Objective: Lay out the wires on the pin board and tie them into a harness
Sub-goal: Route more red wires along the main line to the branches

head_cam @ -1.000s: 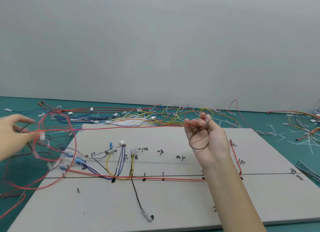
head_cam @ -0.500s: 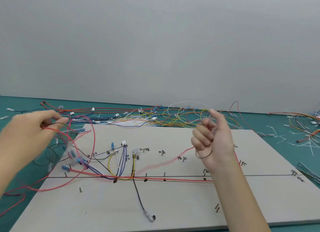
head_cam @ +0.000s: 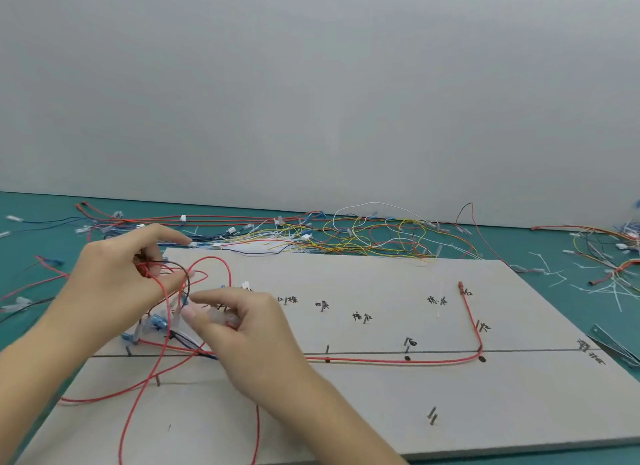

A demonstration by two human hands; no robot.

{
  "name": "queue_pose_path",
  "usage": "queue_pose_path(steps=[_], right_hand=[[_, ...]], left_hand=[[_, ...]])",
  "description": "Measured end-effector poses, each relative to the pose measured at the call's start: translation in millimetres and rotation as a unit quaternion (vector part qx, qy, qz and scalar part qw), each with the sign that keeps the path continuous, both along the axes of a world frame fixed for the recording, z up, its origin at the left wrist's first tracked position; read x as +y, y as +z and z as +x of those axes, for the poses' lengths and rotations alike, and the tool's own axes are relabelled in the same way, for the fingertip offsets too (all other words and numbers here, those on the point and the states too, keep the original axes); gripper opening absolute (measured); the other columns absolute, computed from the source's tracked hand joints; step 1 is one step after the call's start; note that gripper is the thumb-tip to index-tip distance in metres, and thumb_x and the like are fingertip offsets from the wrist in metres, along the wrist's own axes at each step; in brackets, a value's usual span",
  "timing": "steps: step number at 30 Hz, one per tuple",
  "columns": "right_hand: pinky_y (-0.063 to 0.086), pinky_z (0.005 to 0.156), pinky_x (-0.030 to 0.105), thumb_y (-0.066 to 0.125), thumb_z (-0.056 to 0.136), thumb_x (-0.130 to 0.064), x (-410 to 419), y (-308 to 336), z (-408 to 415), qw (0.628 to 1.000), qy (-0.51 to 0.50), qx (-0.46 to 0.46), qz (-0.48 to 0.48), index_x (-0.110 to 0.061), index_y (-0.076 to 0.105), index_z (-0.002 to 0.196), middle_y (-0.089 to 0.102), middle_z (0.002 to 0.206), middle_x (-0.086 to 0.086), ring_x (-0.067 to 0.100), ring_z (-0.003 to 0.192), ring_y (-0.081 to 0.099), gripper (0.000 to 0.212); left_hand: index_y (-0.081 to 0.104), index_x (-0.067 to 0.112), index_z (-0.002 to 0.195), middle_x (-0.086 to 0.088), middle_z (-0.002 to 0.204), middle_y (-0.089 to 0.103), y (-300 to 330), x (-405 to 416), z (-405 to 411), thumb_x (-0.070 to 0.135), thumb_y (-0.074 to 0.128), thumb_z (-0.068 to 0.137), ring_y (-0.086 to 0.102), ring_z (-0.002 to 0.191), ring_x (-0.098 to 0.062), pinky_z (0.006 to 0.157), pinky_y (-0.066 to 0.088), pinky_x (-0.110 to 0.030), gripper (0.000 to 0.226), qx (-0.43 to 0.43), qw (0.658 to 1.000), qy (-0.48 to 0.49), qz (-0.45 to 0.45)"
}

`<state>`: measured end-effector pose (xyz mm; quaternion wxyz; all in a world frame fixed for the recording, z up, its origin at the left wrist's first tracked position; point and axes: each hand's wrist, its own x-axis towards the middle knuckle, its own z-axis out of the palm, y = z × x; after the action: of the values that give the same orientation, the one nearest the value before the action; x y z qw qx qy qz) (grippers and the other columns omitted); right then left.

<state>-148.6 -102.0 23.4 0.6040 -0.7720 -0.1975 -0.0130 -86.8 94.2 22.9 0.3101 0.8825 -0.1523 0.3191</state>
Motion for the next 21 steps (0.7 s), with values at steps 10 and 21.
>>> queue_pose_path(steps=[10, 21], right_hand=[[0.033, 0.052, 0.025, 0.069, 0.081, -0.033, 15.7, -5.2, 0.1, 0.999, -0.044, -0.011, -0.031, -0.008, 0.065, 0.066, 0.046, 0.055, -0.002, 0.007, 0.053, 0.035, 0.029], [0.027, 0.046, 0.021, 0.057, 0.091, -0.024, -6.3, 1.8, 5.7, 0.997, 0.011, 0.070, -0.015, -0.020, 0.054, 0.054, 0.036, 0.041, -0.010, 0.005, 0.043, 0.031, 0.037]], left_hand=[[0.068, 0.039, 0.096, 0.013, 0.082, 0.072, 0.4, -18.5, -3.7, -0.004, 0.087, 0.060, 0.039, 0.044, -0.005, 0.045, 0.041, -0.021, 0.059, 0.102, 0.985, -0.112, -0.085], [0.058, 0.035, 0.125, 0.007, 0.131, 0.062, 6.9, -7.8, -6.8, -0.003, 0.063, 0.056, 0.031, 0.039, -0.013, 0.041, 0.037, -0.020, 0.079, 0.247, 0.913, -0.259, -0.194]])
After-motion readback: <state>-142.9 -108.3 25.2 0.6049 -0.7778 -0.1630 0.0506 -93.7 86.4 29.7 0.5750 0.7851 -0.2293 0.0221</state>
